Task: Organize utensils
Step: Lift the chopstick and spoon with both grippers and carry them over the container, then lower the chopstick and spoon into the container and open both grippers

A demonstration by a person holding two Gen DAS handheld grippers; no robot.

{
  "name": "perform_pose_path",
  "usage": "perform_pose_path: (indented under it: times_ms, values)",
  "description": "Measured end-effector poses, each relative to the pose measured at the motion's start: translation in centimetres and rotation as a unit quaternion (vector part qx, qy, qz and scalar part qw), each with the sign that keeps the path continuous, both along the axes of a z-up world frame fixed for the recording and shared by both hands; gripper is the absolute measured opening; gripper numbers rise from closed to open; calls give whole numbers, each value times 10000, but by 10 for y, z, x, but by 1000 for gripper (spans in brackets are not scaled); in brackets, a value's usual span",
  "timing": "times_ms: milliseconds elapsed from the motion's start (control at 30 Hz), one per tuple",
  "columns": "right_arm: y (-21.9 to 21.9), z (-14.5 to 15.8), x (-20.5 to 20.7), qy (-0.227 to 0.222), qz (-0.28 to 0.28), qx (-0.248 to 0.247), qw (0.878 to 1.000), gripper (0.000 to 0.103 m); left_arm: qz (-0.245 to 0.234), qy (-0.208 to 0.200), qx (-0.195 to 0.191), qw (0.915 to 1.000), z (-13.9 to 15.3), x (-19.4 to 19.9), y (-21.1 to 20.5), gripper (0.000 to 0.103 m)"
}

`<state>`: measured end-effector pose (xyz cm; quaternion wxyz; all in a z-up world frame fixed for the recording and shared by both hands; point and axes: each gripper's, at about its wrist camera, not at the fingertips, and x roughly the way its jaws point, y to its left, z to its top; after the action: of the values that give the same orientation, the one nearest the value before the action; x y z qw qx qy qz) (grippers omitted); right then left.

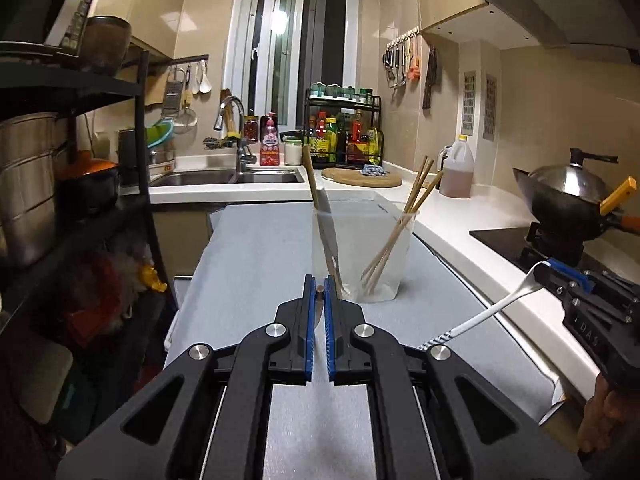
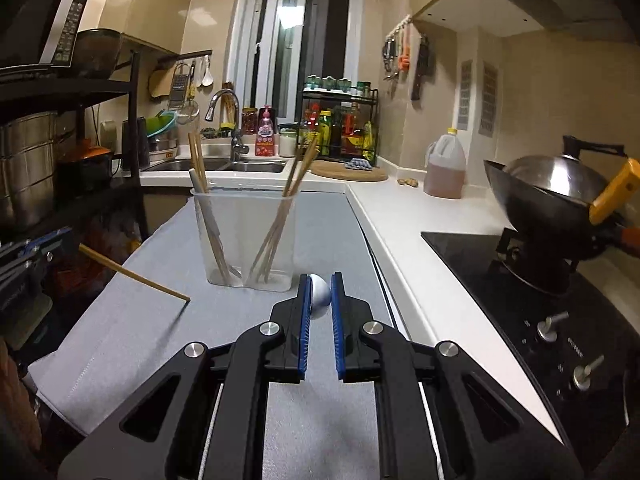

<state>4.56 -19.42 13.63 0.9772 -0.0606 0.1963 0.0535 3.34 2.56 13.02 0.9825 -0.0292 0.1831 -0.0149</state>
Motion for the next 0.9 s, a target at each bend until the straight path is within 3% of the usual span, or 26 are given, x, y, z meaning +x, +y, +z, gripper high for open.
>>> perform_pose_path:
  times_ms: [300, 600, 900]
  values:
    - [19, 38, 33, 214, 432, -432, 9979, 10, -341, 538, -25, 9980, 51, 45, 11, 5]
    - [35, 74, 72, 506, 622, -736, 9941, 10, -444, 1027, -223, 9935, 81, 80, 13, 5]
    - [45, 131, 106, 423, 782, -695, 9936, 10, -711, 934, -92, 9930, 140, 107, 2, 4]
